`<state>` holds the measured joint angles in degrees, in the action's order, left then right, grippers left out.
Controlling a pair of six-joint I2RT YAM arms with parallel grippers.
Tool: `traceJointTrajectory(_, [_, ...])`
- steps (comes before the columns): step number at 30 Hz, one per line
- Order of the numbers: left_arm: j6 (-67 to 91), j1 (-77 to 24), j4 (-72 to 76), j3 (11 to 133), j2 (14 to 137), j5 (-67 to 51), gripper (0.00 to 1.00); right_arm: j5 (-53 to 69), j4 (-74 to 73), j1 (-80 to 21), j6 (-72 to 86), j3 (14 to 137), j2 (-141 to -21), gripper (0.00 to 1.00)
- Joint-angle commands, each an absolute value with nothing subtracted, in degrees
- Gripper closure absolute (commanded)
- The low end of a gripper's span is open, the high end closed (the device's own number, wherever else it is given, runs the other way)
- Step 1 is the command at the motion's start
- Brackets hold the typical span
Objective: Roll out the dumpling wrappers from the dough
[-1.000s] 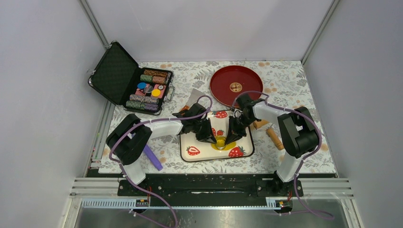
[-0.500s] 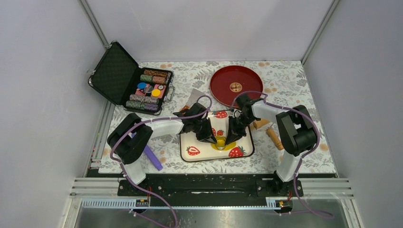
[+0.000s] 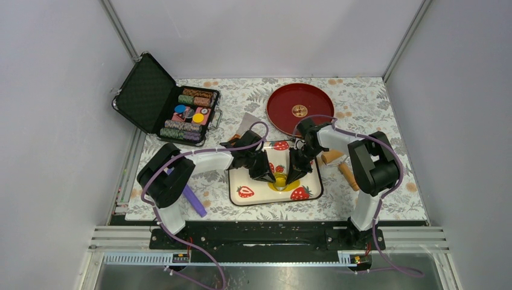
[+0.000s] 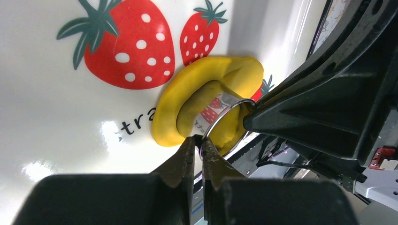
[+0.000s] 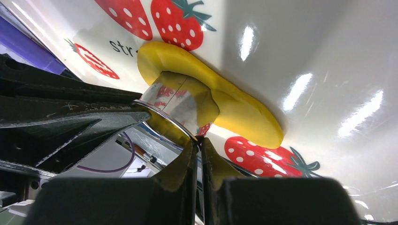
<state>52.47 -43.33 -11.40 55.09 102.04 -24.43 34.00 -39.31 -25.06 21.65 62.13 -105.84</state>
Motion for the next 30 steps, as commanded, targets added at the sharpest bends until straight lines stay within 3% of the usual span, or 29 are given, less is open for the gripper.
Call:
traceJointTrajectory(1, [52.06, -44.26, -17.71, 48.4, 110.25, -14.33, 1.0, 20.64, -40.52, -27.86, 18.92, 58.87, -111.62, 1.0])
traceJointTrajectory(30, [51.43, -44.51, -26.14, 51.83, 112.57, -8.41, 1.0, 15.71, -40.7, -30.45, 20.49, 59.29, -115.87, 1.0])
